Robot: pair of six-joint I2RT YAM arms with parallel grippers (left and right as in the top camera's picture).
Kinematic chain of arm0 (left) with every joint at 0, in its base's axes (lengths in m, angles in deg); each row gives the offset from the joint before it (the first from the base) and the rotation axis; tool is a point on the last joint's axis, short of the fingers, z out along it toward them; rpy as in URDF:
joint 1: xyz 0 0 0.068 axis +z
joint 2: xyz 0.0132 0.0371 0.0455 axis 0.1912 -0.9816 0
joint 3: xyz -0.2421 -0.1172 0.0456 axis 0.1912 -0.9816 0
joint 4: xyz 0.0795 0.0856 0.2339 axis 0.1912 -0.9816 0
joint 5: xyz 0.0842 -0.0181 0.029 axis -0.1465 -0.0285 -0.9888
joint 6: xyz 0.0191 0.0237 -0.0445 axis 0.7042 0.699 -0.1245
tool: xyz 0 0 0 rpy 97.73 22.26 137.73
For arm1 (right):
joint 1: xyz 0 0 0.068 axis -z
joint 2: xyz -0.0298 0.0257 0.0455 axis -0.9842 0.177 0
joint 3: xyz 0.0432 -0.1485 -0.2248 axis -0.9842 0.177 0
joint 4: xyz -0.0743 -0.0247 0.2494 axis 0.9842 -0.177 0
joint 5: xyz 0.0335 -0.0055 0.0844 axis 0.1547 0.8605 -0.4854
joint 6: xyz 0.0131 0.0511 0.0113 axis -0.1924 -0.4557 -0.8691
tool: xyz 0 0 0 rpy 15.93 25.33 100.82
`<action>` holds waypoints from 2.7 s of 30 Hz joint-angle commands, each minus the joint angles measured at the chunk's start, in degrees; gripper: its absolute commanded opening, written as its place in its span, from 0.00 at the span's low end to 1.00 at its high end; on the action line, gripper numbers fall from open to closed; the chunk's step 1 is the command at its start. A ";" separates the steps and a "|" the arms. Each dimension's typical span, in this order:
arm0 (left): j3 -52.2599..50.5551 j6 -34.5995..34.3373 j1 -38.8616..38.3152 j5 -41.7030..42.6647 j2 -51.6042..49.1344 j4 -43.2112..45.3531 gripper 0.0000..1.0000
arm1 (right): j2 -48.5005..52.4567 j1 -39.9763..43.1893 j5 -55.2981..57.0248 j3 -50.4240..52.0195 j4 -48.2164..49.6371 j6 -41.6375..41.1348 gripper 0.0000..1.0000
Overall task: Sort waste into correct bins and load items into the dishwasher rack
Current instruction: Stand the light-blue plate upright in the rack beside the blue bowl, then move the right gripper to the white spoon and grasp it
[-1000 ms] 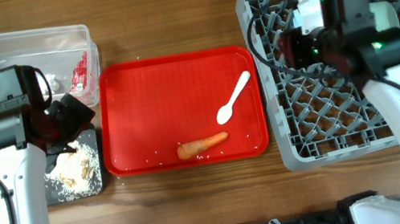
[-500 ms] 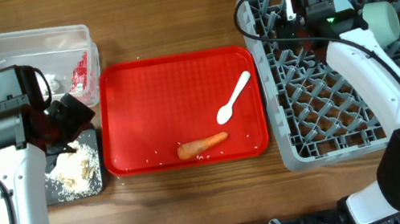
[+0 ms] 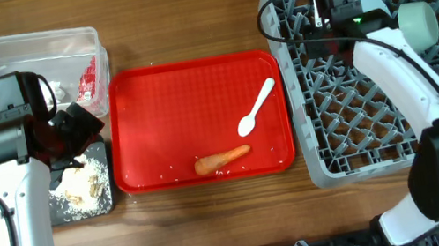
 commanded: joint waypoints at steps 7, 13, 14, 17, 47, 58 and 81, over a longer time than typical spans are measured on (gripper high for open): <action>0.17 -0.31 -0.22 0.24 0.31 0.15 1.00 | -1.88 3.45 19.80 -0.07 0.72 -13.44 0.04; 0.17 -0.33 -0.22 0.24 0.31 0.22 1.00 | -7.82 4.81 13.86 -0.07 -0.07 -6.97 0.04; 0.17 -0.31 -0.22 0.24 0.31 0.20 1.00 | -9.05 4.81 12.57 -0.07 -1.03 -6.99 0.04; 0.17 -0.31 -0.22 0.24 0.31 0.17 1.00 | -12.48 4.81 5.97 -0.07 -2.95 -6.29 0.10; 0.17 -0.31 -0.22 0.24 0.31 0.15 1.00 | 3.34 -25.18 -17.99 -0.07 -14.34 -44.35 0.59; 0.17 -0.33 -0.22 0.24 0.31 0.17 1.00 | 15.78 -26.82 -13.49 -0.07 -10.05 -56.30 0.66; 0.17 -0.33 -0.22 0.24 0.31 0.15 1.00 | 16.46 -26.84 -11.72 -0.07 -9.33 -56.02 0.33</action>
